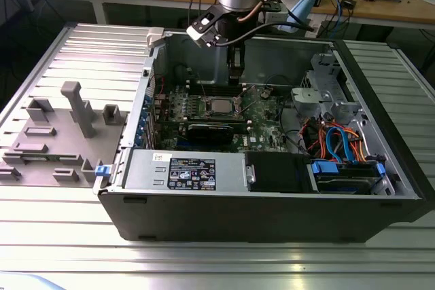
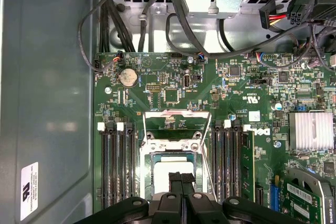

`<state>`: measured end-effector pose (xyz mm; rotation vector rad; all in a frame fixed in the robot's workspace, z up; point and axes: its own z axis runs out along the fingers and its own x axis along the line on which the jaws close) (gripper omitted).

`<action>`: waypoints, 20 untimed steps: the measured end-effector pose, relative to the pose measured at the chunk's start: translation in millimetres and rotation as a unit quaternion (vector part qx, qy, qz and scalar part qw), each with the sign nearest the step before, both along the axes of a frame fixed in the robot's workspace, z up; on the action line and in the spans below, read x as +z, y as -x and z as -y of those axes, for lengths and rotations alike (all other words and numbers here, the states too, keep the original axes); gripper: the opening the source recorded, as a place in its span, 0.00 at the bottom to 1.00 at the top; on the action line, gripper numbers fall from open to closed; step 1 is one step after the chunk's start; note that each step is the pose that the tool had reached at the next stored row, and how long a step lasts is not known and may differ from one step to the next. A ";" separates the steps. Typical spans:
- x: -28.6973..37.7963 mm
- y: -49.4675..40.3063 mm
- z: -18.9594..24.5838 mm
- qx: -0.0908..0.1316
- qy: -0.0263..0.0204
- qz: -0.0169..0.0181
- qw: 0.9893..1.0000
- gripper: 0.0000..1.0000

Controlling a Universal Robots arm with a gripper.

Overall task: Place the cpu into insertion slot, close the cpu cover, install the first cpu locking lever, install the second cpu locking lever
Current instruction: 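Close the cpu cover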

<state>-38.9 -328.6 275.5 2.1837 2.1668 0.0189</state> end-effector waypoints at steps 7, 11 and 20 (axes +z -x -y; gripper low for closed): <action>0.0 -3.5 0.0 0.000 0.000 0.000 1.000 0.11; 0.0 -3.7 0.0 0.000 0.000 0.000 1.000 0.11; -0.2 -12.6 0.0 0.000 0.000 0.000 1.000 0.11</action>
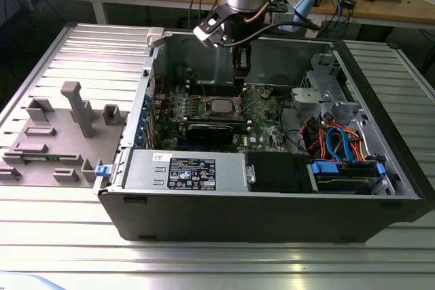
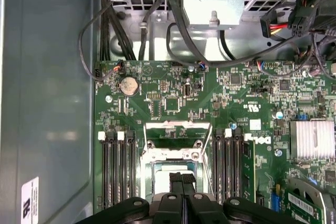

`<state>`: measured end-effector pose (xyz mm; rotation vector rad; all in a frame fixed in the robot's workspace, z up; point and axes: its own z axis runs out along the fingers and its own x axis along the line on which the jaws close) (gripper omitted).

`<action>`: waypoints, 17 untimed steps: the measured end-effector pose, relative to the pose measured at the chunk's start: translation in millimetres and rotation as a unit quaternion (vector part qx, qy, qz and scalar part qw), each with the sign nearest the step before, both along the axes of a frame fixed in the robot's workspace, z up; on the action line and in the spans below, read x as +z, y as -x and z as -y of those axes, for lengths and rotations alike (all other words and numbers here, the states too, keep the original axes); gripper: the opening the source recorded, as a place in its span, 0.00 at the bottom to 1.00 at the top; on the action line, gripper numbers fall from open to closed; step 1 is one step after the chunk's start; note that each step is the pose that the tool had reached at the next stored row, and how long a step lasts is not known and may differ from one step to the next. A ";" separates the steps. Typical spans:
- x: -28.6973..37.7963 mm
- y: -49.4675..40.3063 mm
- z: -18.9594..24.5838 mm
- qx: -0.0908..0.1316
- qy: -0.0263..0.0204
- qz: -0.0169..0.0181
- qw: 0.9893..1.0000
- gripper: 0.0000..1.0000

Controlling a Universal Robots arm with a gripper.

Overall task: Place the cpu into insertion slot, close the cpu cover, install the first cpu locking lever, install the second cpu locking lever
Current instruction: 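Close the cpu cover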

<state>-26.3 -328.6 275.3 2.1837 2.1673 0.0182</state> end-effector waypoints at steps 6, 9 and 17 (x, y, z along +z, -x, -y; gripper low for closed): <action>0.0 -7.6 0.0 0.000 0.000 -0.003 1.000 0.11; 0.0 -8.1 0.0 0.000 0.000 -0.003 1.000 0.11; -0.1 -8.5 0.0 0.000 0.000 -0.003 1.000 0.11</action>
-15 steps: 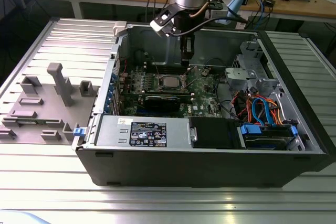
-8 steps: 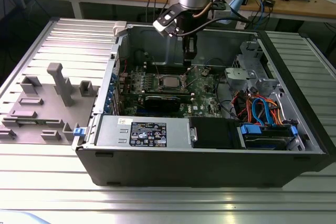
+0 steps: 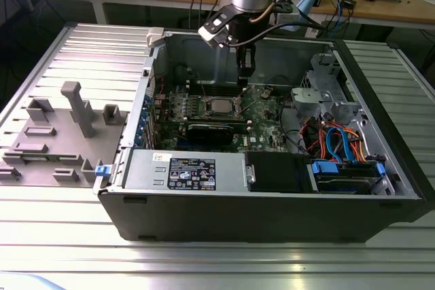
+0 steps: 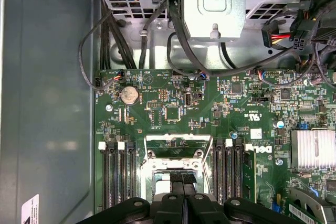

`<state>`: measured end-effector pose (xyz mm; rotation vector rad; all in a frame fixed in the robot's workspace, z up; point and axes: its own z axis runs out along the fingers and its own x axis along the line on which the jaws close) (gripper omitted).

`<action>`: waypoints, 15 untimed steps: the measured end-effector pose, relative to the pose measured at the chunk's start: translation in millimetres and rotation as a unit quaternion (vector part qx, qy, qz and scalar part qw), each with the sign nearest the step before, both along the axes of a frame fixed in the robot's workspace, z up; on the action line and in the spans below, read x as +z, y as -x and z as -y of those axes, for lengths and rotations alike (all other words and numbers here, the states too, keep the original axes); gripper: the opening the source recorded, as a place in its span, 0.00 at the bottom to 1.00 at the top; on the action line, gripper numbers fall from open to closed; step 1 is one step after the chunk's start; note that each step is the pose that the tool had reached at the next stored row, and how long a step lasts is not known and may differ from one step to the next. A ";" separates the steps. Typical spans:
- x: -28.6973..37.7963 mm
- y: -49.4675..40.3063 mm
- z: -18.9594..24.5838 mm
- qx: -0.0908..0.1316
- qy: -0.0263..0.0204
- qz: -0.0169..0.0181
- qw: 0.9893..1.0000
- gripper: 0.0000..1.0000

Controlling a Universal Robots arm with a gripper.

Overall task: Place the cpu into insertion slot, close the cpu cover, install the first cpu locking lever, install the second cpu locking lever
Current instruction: 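Close the cpu cover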

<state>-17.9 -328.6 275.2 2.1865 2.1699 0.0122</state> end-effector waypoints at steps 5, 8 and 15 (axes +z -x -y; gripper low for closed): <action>-0.4 -2.4 0.0 0.000 0.000 0.000 1.000 0.11; -1.5 -9.5 0.0 0.000 0.000 0.000 1.000 0.11; -7.5 -37.5 -0.3 0.000 0.000 -0.004 1.000 0.11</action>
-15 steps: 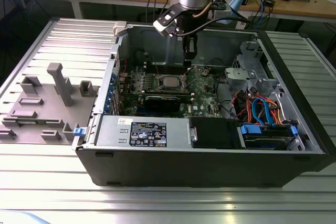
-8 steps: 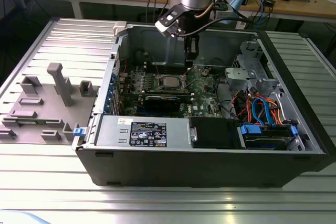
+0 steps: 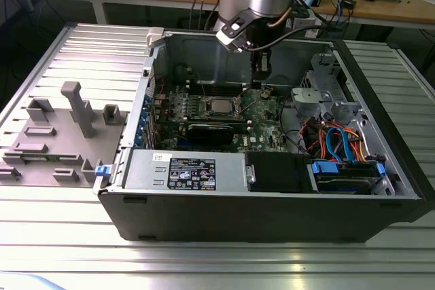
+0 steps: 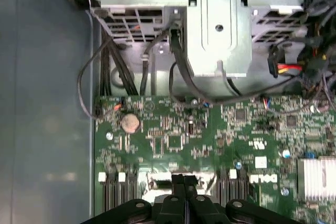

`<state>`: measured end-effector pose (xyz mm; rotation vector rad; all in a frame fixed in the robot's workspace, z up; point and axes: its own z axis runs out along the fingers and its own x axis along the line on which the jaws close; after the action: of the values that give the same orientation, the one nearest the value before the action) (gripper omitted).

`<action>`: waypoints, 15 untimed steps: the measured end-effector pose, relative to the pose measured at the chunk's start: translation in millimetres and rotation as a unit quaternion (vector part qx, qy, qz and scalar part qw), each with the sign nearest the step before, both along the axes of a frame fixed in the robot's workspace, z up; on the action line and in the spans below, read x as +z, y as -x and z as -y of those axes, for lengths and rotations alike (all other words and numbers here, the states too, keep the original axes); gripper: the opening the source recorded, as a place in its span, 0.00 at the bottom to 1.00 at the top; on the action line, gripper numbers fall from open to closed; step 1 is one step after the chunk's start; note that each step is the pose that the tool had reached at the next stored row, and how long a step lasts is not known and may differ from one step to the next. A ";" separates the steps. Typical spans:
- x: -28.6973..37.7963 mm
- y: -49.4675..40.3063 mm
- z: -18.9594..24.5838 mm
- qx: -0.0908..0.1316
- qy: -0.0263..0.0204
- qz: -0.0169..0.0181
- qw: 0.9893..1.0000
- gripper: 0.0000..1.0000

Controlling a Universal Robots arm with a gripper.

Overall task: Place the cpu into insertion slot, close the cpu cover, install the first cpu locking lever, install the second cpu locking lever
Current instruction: 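Close the cpu cover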

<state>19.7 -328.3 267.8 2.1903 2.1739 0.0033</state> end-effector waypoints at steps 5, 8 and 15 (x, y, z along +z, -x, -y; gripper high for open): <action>-2.9 -14.6 -0.4 0.000 0.000 -0.004 1.000 0.11; -4.6 -20.4 -0.6 0.000 0.000 -0.005 1.000 0.11; -17.2 -22.6 -0.7 0.002 0.000 -0.006 1.000 0.11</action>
<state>42.2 -327.6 250.6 2.1908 2.1858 -0.0113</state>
